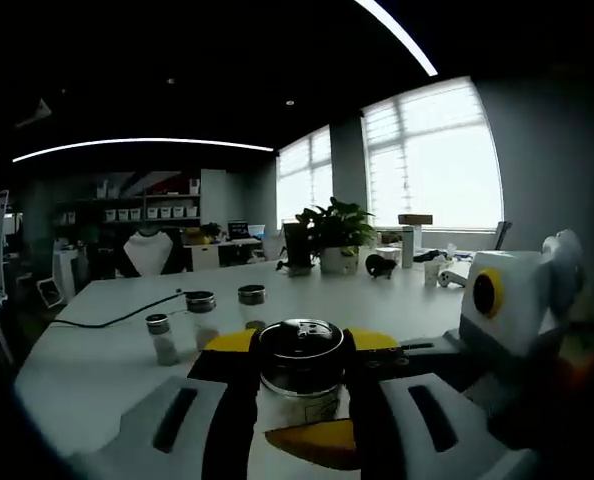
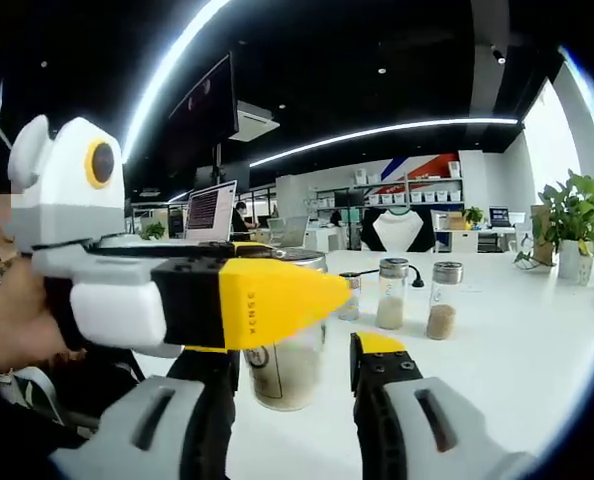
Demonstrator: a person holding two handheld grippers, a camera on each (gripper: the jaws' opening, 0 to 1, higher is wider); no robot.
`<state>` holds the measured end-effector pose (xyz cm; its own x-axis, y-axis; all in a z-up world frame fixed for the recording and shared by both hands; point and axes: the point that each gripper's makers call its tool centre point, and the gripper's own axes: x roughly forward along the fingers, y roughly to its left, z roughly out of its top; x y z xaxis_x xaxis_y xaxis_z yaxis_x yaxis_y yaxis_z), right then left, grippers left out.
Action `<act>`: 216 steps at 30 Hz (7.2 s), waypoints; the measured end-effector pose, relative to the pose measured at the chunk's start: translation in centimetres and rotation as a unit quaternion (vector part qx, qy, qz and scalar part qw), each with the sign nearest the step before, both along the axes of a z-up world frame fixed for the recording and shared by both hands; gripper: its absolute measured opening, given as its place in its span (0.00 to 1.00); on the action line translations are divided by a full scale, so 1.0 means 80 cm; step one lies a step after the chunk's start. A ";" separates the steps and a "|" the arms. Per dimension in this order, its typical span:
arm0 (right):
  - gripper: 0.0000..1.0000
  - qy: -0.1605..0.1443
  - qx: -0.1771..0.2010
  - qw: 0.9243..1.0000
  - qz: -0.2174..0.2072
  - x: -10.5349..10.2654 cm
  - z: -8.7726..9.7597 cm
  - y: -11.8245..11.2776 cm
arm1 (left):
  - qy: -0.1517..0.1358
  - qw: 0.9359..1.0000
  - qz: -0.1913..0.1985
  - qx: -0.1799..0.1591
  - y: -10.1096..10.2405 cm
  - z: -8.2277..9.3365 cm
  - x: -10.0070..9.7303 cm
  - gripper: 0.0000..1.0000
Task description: Rotate the seasoning bottle until the label or dispensing opening points toward the visible target arrow and the bottle remains upright within the marked orientation range
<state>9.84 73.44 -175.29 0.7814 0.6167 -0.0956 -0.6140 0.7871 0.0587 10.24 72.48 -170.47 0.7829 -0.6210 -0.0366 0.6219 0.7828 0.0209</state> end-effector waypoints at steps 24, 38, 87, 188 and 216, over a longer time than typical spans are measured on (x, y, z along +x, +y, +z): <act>0.51 0.027 -0.013 0.999 -0.034 0.003 -0.018 -0.040 | 0.019 0.997 0.079 -0.006 0.112 -0.043 0.054 0.34; 0.50 0.039 -0.025 0.997 -0.056 0.008 -0.031 -0.064 | 0.004 0.994 0.113 0.004 0.172 -0.063 0.077 0.34; 0.87 0.058 -0.038 0.994 -0.083 0.022 -0.048 -0.087 | 0.023 0.993 0.114 0.004 0.206 -0.121 0.123 0.35; 0.72 0.049 -0.006 0.992 -0.113 -0.004 -0.024 -0.157 | -0.001 0.985 0.170 0.032 0.088 -0.029 0.225 0.67; 0.71 0.061 -0.019 0.992 -0.105 0.032 -0.036 -0.168 | 0.025 0.975 0.222 0.011 0.111 -0.082 0.303 0.57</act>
<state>12.44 60.03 -178.14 0.8734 0.4361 -0.2168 -0.4267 0.8998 0.0910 34.51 81.37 -177.04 0.9712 -0.2207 -0.0904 0.2232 0.9746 0.0187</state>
